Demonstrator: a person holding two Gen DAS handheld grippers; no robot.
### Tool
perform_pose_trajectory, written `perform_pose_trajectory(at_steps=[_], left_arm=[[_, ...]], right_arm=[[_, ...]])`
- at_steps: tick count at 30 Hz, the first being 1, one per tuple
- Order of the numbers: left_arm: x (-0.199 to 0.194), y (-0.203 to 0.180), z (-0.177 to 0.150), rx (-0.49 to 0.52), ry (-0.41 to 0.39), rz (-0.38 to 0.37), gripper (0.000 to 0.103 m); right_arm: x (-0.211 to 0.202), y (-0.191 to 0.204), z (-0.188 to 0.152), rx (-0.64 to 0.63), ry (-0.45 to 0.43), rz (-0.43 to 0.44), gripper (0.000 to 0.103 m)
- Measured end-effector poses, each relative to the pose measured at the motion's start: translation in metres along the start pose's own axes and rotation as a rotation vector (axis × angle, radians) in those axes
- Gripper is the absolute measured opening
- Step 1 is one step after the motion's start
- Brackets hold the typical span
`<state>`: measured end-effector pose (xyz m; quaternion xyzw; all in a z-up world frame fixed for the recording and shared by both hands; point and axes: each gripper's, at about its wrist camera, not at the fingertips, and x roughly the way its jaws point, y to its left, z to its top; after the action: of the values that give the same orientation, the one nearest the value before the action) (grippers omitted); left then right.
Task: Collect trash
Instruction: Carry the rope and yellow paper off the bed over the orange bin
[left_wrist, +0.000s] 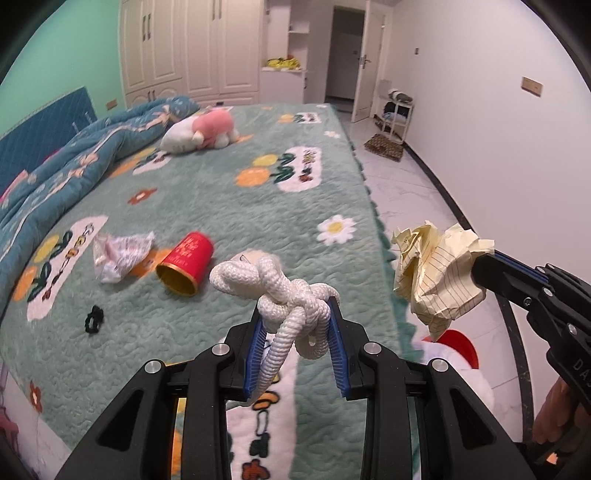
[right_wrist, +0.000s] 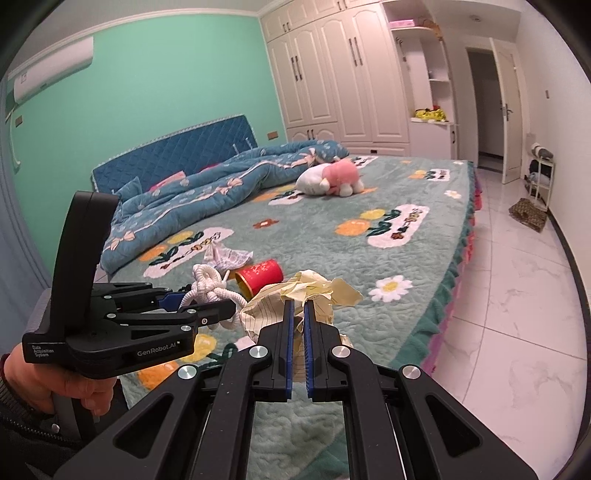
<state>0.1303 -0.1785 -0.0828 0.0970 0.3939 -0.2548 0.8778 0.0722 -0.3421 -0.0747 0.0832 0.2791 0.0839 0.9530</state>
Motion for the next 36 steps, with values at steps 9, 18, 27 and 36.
perform_pose_trajectory(at_steps=[9, 18, 27, 36], left_arm=[[-0.001, -0.048, 0.012, 0.093, -0.018, -0.063, 0.033], [0.007, -0.113, 0.024, 0.210, -0.024, -0.164, 0.033], [0.024, -0.181, 0.026, 0.326, -0.009, -0.267, 0.033], [0.062, -0.249, 0.020, 0.440, 0.063, -0.370, 0.033]], right_arm=[[-0.046, -0.028, -0.008, 0.054, -0.052, -0.070, 0.005], [-0.098, -0.069, -0.026, 0.134, -0.092, -0.179, 0.005], [-0.146, -0.123, -0.052, 0.228, -0.112, -0.325, 0.005], [-0.171, -0.186, -0.088, 0.335, -0.079, -0.442, 0.005]])
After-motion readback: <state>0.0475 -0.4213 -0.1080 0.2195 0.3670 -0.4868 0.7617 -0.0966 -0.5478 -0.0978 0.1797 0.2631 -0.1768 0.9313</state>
